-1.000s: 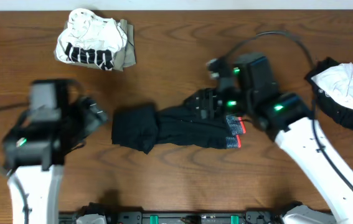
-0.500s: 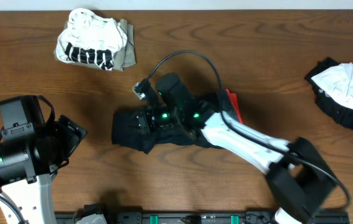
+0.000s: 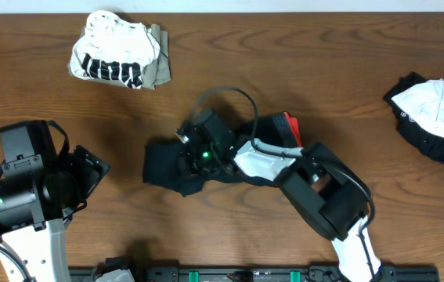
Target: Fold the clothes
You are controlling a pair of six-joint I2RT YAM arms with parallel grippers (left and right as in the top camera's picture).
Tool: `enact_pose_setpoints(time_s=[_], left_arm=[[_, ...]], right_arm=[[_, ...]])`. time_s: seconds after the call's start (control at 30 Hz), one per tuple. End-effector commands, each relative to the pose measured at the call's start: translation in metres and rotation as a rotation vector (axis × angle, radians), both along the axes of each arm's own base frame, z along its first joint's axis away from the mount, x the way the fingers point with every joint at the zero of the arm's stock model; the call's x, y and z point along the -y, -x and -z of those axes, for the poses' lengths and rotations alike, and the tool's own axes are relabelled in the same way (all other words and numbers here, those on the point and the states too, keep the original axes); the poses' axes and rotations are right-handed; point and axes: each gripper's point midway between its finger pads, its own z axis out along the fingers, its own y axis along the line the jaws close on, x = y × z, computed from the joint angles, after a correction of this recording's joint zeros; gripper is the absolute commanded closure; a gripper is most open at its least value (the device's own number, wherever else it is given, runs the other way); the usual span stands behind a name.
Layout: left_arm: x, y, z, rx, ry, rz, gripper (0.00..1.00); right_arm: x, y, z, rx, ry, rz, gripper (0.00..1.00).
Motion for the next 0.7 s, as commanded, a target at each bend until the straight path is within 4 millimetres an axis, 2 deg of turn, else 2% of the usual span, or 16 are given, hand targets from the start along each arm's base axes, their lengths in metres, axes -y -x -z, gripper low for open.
enact_pose_setpoints(time_s=[0.0,0.1,0.17,0.4,0.5,0.57,0.67], left_arm=[[-0.001,0.001,-0.002,0.002,-0.001,-0.009,0.09],[-0.001,0.001,-0.002,0.003,-0.001,-0.009,0.09],[-0.001,0.001,-0.002,0.002,-0.001,-0.009,0.09],[-0.002,0.001,-0.002,0.001,-0.008,-0.003,0.09],[-0.002,0.001,-0.002,0.0,-0.008,-0.003,0.09],[-0.002,0.001,-0.002,0.001,-0.008,-0.003,0.09],[-0.002,0.001,-0.002,0.0,-0.008,-0.003,0.09]], right_arm=[[0.026,-0.021,0.021,0.013,0.102,0.074,0.99],[0.037,-0.029,0.015,0.023,0.127,0.098,0.99],[0.038,-0.032,0.004,0.051,0.118,0.097,0.99],[0.022,-0.036,-0.072,0.2,-0.012,0.065,0.98],[0.02,-0.041,-0.096,0.267,-0.058,0.065,0.95],[0.021,-0.046,-0.097,0.285,-0.059,0.08,0.92],[0.027,-0.055,-0.083,0.291,-0.006,0.118,0.89]])
